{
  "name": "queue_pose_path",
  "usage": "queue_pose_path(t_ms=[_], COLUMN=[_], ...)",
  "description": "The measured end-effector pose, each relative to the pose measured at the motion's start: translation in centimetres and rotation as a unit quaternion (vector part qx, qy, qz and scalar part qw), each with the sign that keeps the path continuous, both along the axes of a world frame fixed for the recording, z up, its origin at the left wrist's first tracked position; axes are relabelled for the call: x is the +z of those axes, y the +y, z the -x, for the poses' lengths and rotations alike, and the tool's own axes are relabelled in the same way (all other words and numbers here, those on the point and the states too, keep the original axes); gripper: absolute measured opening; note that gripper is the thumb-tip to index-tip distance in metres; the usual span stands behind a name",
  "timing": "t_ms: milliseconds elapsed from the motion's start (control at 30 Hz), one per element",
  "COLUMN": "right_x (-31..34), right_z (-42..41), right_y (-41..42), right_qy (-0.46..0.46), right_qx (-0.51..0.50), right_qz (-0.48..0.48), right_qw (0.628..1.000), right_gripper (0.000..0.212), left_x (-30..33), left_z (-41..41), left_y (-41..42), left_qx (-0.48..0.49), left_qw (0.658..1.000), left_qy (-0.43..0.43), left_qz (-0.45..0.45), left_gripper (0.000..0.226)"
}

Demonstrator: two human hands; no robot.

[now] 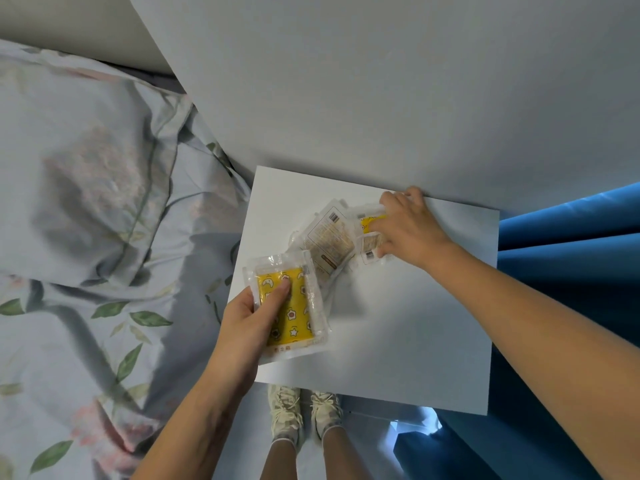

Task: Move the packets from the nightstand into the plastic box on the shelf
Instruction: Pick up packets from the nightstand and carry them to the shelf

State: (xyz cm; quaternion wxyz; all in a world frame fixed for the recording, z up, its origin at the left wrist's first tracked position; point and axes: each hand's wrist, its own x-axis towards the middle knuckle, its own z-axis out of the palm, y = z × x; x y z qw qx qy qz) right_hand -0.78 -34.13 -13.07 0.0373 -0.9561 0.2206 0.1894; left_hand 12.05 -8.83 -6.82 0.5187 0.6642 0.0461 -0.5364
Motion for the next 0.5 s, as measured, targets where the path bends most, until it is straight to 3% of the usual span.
queue_pose_path(t_ms=[100,200,333,500], right_x=[-0.3,1.1,4.8,10.8], right_z=[2.1,4.0,5.5,6.4], right_y=[1.3,3.2,7.0,11.1], right_qy=[0.048,-0.032,-0.224,-0.395], right_qx=[-0.096,-0.266,-0.446,-0.533], right_qz=[-0.096,-0.263,-0.400,-0.472], right_qw=[0.990,0.927,0.769,0.580], right_gripper=[0.047,0.048,0.031,0.027], left_x=[0.4,1.2,3.0,6.5], left_z=[0.1,0.4,1.0,2.4], left_y=[0.3,0.4,0.4,1.5], left_qx=[-0.014,-0.020,-0.007,0.034], left_qw=[1.000,1.000,0.998,0.993], left_qy=[0.002,0.006,0.002,-0.004], left_qz=[0.012,0.023,0.061,0.112], left_gripper=[0.032,0.037,0.035,0.030])
